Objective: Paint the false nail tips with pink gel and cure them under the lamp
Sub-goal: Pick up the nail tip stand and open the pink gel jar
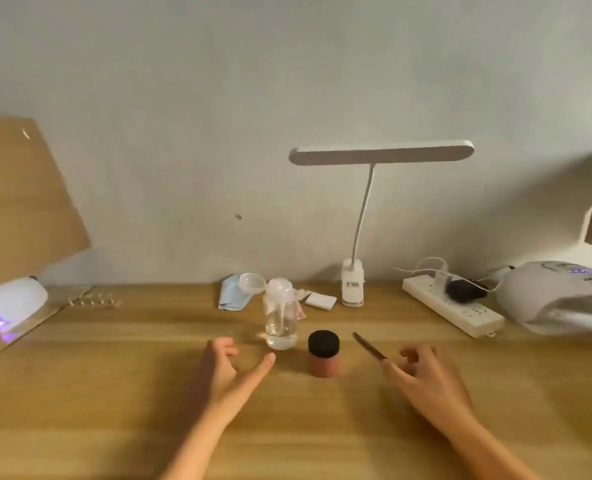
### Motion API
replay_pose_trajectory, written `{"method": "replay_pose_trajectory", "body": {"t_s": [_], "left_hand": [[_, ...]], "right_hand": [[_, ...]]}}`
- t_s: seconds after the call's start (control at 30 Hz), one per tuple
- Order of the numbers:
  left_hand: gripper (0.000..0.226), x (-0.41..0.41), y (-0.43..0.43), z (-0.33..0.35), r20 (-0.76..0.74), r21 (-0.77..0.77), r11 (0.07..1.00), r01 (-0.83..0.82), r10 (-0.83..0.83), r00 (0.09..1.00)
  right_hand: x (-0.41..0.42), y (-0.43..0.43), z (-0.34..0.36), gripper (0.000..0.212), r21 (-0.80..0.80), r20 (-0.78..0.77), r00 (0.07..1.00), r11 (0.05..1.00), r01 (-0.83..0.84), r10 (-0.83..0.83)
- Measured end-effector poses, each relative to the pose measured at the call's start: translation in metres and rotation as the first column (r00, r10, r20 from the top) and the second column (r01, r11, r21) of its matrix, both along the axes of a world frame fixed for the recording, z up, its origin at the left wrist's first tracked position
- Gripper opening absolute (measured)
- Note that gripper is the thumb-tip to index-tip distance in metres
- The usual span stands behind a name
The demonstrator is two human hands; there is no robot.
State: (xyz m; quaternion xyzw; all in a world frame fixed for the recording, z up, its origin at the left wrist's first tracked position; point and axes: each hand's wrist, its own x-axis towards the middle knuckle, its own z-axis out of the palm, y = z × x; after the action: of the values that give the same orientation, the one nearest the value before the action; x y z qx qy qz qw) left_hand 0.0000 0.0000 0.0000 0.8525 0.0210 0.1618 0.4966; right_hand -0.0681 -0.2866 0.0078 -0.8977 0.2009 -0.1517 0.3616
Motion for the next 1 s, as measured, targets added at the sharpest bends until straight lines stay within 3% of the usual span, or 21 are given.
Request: {"method": "replay_pose_trajectory", "body": {"t_s": [0.07,0.13,0.23,0.4,0.57,0.8,0.93,1.0], "left_hand": [[0.069,0.0,-0.006,0.003,-0.018,0.037,0.999,0.031,-0.03,0.999],[0.059,-0.001,-0.013,0.002,-0.036,0.134,0.984,0.117,-0.113,0.993],[0.051,-0.008,-0.028,-0.003,-0.038,0.212,0.946,0.247,-0.244,0.969],[0.049,-0.018,-0.048,-0.008,0.008,0.508,0.81,0.294,-0.346,0.938],[0.044,-0.013,-0.043,-0.007,-0.007,0.438,0.833,0.338,-0.373,0.928],[0.044,-0.014,-0.04,-0.005,-0.067,0.335,0.865,0.372,-0.372,0.926],[0.064,-0.012,-0.042,-0.004,-0.104,0.282,0.881,0.379,-0.365,0.925],[0.062,-0.011,-0.046,0.002,-0.14,0.267,0.878,0.398,-0.373,0.917]], "right_hand": [[0.008,0.011,0.002,0.039,-0.208,-0.066,0.998,0.978,-0.006,-0.008],[0.012,0.015,0.002,0.03,-0.296,-0.064,0.998,0.955,-0.004,-0.016],[0.015,0.011,-0.001,0.008,-0.224,-0.017,1.0,0.975,0.012,-0.017],[0.02,0.016,-0.004,0.005,-0.234,0.198,0.979,0.972,-0.001,0.048],[0.022,0.026,-0.004,0.006,-0.36,0.299,0.934,0.93,-0.08,0.195],[0.023,0.029,-0.002,0.02,-0.439,0.164,0.962,0.89,-0.127,0.219],[0.023,0.03,-0.004,0.021,-0.504,0.105,0.959,0.846,-0.176,0.262],[0.023,0.029,-0.005,0.02,-0.507,0.111,0.956,0.843,-0.18,0.271]]}}
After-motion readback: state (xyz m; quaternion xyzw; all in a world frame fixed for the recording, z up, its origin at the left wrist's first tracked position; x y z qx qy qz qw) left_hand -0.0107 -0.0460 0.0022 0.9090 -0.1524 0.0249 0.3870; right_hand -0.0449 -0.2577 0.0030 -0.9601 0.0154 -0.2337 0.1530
